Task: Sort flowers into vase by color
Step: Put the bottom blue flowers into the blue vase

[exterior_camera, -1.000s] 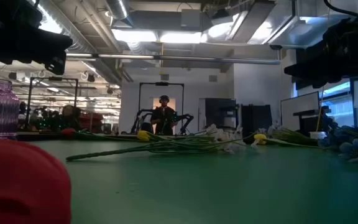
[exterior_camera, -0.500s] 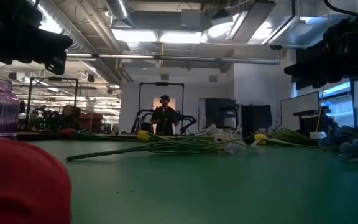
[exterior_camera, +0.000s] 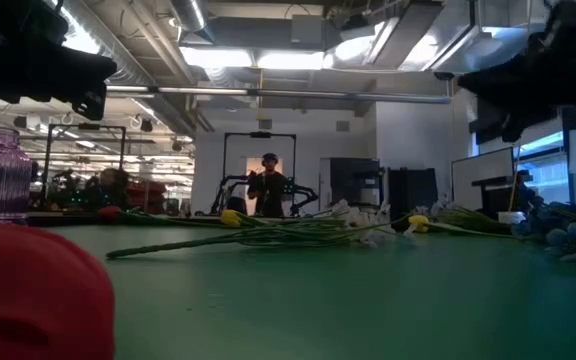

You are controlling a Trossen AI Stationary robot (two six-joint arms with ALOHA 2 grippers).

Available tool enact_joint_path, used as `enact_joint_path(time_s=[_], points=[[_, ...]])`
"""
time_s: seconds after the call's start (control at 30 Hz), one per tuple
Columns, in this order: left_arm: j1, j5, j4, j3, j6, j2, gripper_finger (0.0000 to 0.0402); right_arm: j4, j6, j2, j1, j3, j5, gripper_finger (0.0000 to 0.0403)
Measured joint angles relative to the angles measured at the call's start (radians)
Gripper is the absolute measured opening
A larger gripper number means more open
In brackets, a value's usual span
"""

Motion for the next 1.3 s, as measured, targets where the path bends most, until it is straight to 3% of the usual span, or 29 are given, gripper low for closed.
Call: enact_joint_path(time_s=[0.1,0.23,0.33,0.5,0.67,0.83,0.97,1.13,1.3], points=[[0.0,0.0,0.0,0.0,0.0,0.0,0.0022,-0.013,0.017,0.008,0.001,0.0,0.082,0.0003],[0.0,0.0,0.0,0.0,0.0,0.0,0.0022,-0.002,-0.081,0.081,0.044,0.0,-0.055,0.0003],[0.0,0.0,0.0,0.0,0.0,0.0,0.0022,0.087,-0.109,0.178,0.113,0.0,-0.033,0.0003],[0.0,0.0,0.0,0.0,0.0,0.0,0.0022,0.207,-0.15,0.431,0.234,0.038,0.124,0.0014],[0.0,0.0,0.0,0.0,0.0,0.0,0.0022,0.164,-0.069,0.719,0.332,0.228,0.174,0.0088],[0.0,0.0,0.0,0.0,0.0,0.0,0.0022,-0.228,0.101,0.931,0.378,0.512,0.154,0.0168],[0.0,0.0,0.003,0.0,0.0,0.0,0.0022,-0.634,0.323,1.073,0.4,0.762,0.047,0.0208],[0.0,0.0,0.004,0.0,0.0,0.0,0.0022,-0.972,0.591,1.237,0.494,0.955,0.009,0.0218],[0.0,0.0,0.005,0.0,0.0,0.0,0.0022,-1.104,0.906,1.355,0.63,0.993,-0.202,0.0213]])
